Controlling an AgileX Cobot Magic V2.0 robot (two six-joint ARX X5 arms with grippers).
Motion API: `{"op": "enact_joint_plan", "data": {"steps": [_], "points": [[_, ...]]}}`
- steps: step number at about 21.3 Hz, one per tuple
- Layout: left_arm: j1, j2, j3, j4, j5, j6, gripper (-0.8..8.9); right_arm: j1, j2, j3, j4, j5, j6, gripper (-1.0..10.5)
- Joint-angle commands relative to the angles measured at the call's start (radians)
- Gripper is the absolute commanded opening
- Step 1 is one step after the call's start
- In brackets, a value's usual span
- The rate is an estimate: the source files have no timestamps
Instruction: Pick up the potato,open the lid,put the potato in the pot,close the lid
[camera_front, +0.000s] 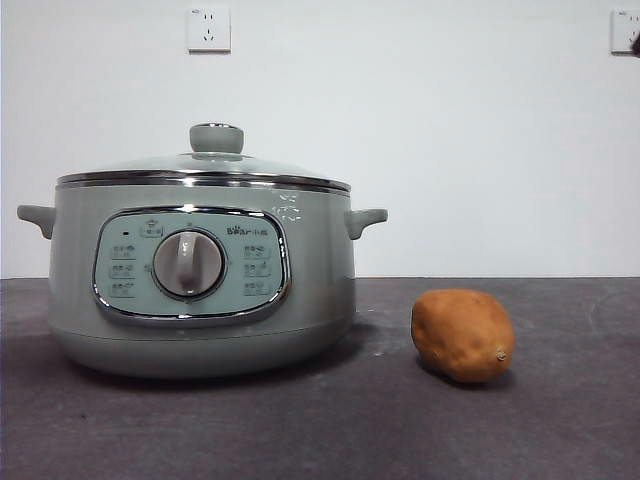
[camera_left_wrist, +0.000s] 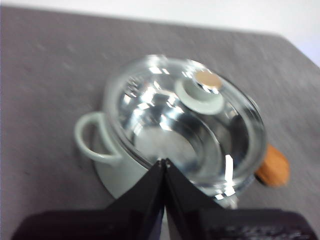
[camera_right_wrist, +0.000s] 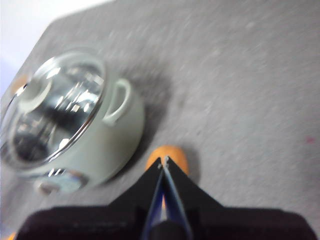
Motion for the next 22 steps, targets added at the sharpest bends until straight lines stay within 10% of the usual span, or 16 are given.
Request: {"op": "enact_joint_plan", "data": {"steps": [1, 3, 6, 10, 22], "points": [[0.0, 0.097, 0.059, -0.055, 0.047, 0.061, 0.06, 0.001, 0.076, 0.056, -0.06, -0.062, -0.09, 0.0], [0.001, 0.161, 0.09, -0.064, 0.064, 0.061, 1.69, 0.001, 0.116, 0.071, -0.061, -0.089, -0.093, 1.2], [0.001, 0.2, 0.104, -0.055, 0.064, 0.06, 3.59, 0.002, 0.145, 0.072, -0.064, -0.085, -0.09, 5.8], [0.001, 0.203, 0.107, -0.005, 0.065, 0.051, 3.57, 0.031, 0.151, 0.074, -0.051, -0.074, -0.078, 5.9], [0.001, 0.203, 0.107, 0.009, 0.063, 0.052, 3.54, 0.488, 0.493, 0.149, 0.005, 0.396, -0.026, 5.9]]}}
